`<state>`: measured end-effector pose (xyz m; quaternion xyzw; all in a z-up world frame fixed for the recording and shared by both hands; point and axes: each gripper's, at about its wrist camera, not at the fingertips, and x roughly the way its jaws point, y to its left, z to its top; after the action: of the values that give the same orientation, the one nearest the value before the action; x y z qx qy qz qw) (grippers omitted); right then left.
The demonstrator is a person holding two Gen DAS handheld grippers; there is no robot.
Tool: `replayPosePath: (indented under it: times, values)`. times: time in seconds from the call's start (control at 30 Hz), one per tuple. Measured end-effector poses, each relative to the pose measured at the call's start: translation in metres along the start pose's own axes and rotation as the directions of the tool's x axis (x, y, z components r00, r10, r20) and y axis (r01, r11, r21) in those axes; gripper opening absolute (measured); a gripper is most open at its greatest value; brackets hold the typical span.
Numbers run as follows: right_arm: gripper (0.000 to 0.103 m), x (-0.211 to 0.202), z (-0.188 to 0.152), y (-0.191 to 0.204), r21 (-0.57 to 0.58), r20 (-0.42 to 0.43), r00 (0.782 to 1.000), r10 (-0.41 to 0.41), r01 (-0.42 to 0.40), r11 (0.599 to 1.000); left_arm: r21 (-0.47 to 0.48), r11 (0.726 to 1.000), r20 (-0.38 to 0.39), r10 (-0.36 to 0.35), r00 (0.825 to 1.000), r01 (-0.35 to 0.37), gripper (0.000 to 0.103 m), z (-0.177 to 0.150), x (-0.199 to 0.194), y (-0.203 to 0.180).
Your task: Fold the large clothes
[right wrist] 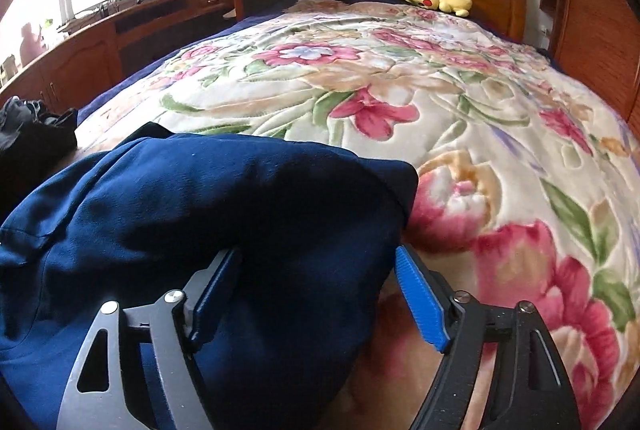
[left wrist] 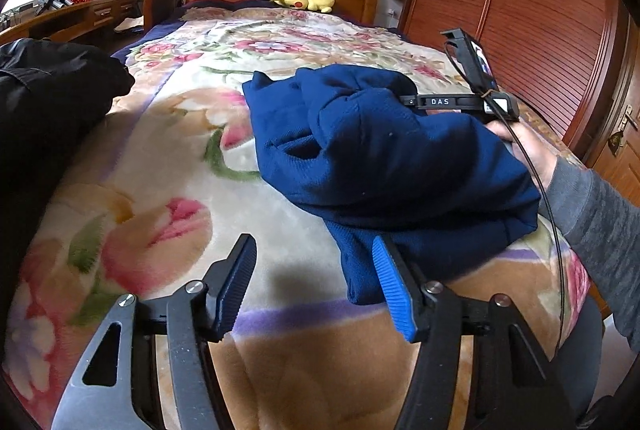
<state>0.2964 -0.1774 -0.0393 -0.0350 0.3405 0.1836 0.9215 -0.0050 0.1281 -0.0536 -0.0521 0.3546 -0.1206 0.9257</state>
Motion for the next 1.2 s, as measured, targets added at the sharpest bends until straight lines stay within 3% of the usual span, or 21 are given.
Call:
replayPosePath:
  times: [0.13, 0.23, 0.4, 0.73, 0.8, 0.83, 0.87, 0.9, 0.93, 0.97, 1.07, 1.2]
  values:
    - [0.081, 0.005, -0.009, -0.017, 0.085, -0.007, 0.997, 0.08, -0.079, 0.993, 0.005, 1.0, -0.005, 0.005, 1.0, -0.005, 0.062, 0.0, 0.002, -0.003]
    - [0.081, 0.003, -0.009, -0.015, 0.072, -0.006, 0.998, 0.066, -0.065, 0.995, 0.003, 1.0, -0.006, 0.004, 1.0, -0.004, 0.061, 0.001, 0.002, -0.003]
    - [0.081, 0.006, -0.008, -0.015, 0.07, -0.016, 0.997, 0.071, -0.07, 0.995, 0.016, 1.0, -0.01, -0.018, 1.0, 0.019, 0.047, 0.001, 0.002, -0.008]
    - [0.081, 0.018, -0.006, -0.027, 0.129, -0.056, 0.986, 0.157, -0.148, 0.981, 0.009, 0.997, -0.035, -0.079, 0.996, 0.079, 0.037, -0.004, 0.001, -0.015]
    - [0.072, 0.018, -0.006, -0.026, 0.124, -0.059, 0.982, 0.179, -0.17, 0.977, 0.024, 0.996, -0.046, -0.082, 0.996, 0.083, 0.037, -0.007, 0.001, -0.02]
    - [0.062, 0.018, -0.006, -0.025, 0.123, -0.058, 0.978, 0.199, -0.19, 0.974, 0.028, 0.996, -0.05, -0.08, 0.996, 0.081, 0.037, -0.008, 0.001, -0.022]
    - [0.048, 0.016, -0.006, -0.023, 0.12, -0.058, 0.974, 0.219, -0.211, 0.97, 0.029, 0.996, -0.054, -0.081, 0.995, 0.082, 0.031, -0.009, 0.002, -0.023]
    - [0.041, 0.014, -0.005, -0.021, 0.111, -0.056, 0.969, 0.24, -0.233, 0.966, 0.026, 0.996, -0.057, -0.089, 0.994, 0.09, 0.025, -0.01, 0.002, -0.024]
    - [0.035, 0.011, -0.005, -0.019, 0.092, -0.048, 0.974, 0.22, -0.215, 0.972, 0.026, 0.996, -0.058, -0.089, 0.994, 0.091, 0.02, -0.01, 0.002, -0.025]
    - [0.021, 0.006, -0.005, -0.016, 0.073, -0.034, 0.981, 0.193, -0.191, 0.979, 0.032, 0.996, -0.055, -0.077, 0.996, 0.079, 0.015, -0.01, 0.0, -0.027]
    - [0.015, -0.014, 0.001, -0.009, 0.053, 0.014, 0.991, 0.134, -0.135, 0.989, 0.04, 0.997, -0.018, -0.065, 0.998, 0.065, 0.01, -0.007, -0.011, -0.03]
    - [0.014, -0.056, 0.022, 0.007, 0.018, 0.098, 0.989, 0.111, -0.113, 0.993, 0.047, 0.997, 0.03, -0.06, 0.998, 0.059, 0.009, 0.002, -0.026, -0.033]
